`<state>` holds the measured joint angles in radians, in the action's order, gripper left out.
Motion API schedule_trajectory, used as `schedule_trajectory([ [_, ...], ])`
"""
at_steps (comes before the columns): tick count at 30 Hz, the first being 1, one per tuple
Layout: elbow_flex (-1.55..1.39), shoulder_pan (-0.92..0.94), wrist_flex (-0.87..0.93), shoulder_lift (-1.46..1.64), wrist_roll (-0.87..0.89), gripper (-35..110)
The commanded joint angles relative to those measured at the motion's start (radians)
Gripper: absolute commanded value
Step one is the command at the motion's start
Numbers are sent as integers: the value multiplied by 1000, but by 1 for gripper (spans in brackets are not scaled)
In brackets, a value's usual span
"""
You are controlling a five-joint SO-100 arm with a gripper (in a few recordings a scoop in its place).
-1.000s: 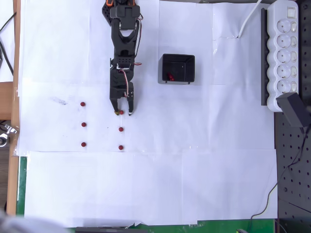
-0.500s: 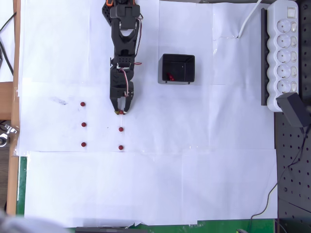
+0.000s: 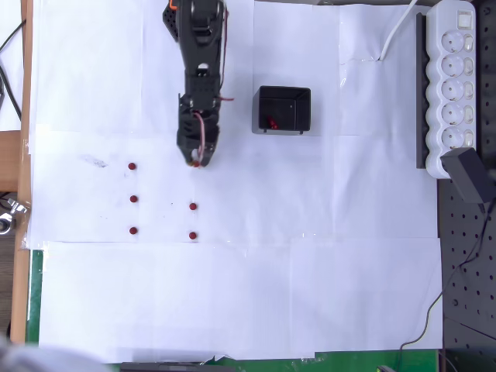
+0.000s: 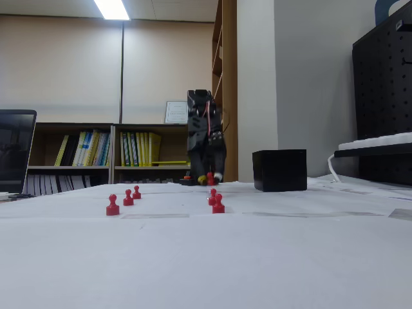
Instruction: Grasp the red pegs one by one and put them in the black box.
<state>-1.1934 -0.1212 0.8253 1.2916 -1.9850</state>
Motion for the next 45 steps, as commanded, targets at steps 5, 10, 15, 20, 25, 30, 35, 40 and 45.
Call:
schedule_trajectory([
  [5, -512, -319, 696, -138, -245, 0],
  [10, -580, -523, 739, -64, -348, 0],
  [15, -575, -620, 673, 78, -408, 0],
  [20, -522, -658, 580, 216, -416, 0],
  [25, -433, -658, 512, 225, -391, 1],
  [30, -425, -626, 545, 189, -359, 16],
  [35, -462, -532, 557, 48, -336, 24],
  [40, -515, -405, 554, -84, -261, 25],
  [45, -334, -133, 373, -192, -95, 25],
])
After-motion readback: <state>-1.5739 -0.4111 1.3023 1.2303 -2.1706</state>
